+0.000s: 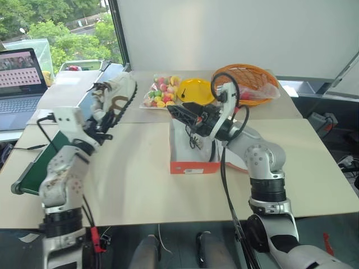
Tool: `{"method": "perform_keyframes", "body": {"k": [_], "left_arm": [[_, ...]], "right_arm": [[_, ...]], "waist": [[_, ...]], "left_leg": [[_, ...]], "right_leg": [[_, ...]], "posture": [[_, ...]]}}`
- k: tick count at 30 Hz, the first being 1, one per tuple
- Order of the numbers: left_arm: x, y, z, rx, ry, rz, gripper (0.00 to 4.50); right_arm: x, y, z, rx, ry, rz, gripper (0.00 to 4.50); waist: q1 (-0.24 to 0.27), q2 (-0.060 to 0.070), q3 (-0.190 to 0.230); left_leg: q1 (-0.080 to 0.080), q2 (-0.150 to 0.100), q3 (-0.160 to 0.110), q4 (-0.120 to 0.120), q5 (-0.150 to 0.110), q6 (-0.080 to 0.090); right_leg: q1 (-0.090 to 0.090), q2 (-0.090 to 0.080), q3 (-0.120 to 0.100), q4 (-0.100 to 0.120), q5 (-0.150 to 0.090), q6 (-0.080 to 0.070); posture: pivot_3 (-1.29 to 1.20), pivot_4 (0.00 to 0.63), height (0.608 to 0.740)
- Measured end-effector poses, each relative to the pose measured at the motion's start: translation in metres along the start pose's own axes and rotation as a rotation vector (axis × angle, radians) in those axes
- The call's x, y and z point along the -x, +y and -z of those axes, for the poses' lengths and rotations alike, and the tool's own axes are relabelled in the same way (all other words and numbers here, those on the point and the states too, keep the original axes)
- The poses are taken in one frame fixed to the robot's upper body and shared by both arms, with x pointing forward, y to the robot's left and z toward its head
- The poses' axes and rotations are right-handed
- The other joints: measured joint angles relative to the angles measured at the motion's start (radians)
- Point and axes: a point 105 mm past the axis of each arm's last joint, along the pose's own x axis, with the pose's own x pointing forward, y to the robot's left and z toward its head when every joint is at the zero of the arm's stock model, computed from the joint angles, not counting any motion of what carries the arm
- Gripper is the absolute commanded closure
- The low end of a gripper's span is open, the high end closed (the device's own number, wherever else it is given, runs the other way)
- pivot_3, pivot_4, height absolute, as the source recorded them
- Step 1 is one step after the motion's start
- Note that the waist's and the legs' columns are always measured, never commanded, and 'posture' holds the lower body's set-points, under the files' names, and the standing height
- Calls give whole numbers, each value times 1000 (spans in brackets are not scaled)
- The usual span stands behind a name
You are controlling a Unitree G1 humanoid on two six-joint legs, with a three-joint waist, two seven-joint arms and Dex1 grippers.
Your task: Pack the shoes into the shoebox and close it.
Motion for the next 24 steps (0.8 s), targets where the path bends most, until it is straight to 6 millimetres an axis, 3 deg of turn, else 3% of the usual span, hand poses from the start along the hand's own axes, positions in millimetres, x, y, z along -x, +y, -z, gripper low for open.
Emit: {"method": "perform_keyframes", "body": {"k": [5, 12, 24], "left_arm": [[-6, -45, 21, 113, 44, 56, 2754], [-5, -79, 16, 201, 29, 83, 2754], [-8, -106, 12, 267, 41, 143, 2754]], "right_arm": [[2, -9, 1, -45, 0, 72, 0], [4, -16, 0, -45, 0, 110, 0], [1, -23, 3, -66, 18, 137, 0]], "waist": [[-6, 0, 0], [-5, 0, 0], [-6, 0, 0]], "left_leg": [[0, 0, 1, 0, 0, 0], [-1, 0, 1, 0, 0, 0], [0, 0, 1, 0, 0, 0]], "right_leg": [[0, 1, 0, -4, 0, 0], [2, 1, 0, -8, 0, 0], [2, 2, 0, -9, 0, 0]], "posture": [[0, 150, 740], [0, 150, 740], [0, 150, 740]]}}
